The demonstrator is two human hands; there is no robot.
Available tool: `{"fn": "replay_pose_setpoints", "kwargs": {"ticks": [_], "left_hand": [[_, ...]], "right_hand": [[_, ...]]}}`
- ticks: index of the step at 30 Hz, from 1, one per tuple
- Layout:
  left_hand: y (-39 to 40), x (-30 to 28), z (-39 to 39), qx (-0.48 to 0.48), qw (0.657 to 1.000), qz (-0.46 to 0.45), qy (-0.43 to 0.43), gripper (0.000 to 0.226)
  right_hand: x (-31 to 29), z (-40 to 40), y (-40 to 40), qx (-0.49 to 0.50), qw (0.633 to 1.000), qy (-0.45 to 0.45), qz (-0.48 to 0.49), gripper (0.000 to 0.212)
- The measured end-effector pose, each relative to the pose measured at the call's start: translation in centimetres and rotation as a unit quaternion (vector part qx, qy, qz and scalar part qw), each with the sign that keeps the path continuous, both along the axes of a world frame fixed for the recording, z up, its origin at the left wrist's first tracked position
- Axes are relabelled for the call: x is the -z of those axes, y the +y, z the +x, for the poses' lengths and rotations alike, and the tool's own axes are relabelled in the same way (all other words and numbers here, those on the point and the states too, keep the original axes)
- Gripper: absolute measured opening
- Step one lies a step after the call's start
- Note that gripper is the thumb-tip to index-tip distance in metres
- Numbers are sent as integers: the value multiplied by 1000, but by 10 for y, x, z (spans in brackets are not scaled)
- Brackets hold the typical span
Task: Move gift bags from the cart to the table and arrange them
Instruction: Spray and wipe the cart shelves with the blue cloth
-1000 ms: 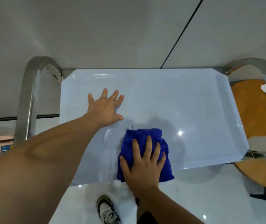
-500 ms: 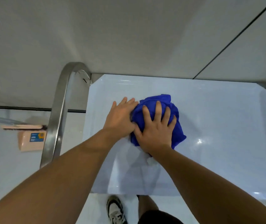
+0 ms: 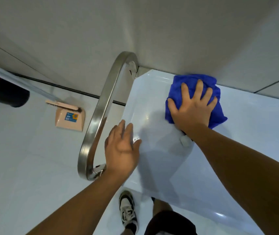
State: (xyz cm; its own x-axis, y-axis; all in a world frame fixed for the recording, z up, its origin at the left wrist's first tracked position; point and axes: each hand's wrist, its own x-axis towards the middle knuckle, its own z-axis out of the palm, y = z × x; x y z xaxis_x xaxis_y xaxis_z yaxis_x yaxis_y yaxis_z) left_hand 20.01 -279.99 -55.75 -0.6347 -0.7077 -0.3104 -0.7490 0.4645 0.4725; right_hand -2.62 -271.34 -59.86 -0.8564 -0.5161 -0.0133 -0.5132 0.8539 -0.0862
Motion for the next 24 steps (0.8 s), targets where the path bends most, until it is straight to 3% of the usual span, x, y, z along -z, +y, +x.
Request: {"fn": "replay_pose_setpoints", "kwargs": {"ticks": [5, 9, 15, 18, 24], "left_hand": [[-5, -3, 2, 22, 997, -6, -74, 52], [-16, -4, 3, 74, 988, -31, -129, 44], [-18, -13, 3, 91, 987, -33, -127, 32], [-21, -15, 3, 120, 981, -26, -152, 41], [-27, -17, 6, 104, 989, 29, -97, 41]], "right_hand": [[-4, 34, 6, 12, 1000, -14, -12, 67], [-8, 109, 27, -31, 998, -62, 11, 70], [-19, 240, 58, -25, 993, -117, -4, 72], [-22, 292, 67, -47, 990, -137, 0, 74], [-22, 301, 39, -50, 988, -148, 13, 74]]}}
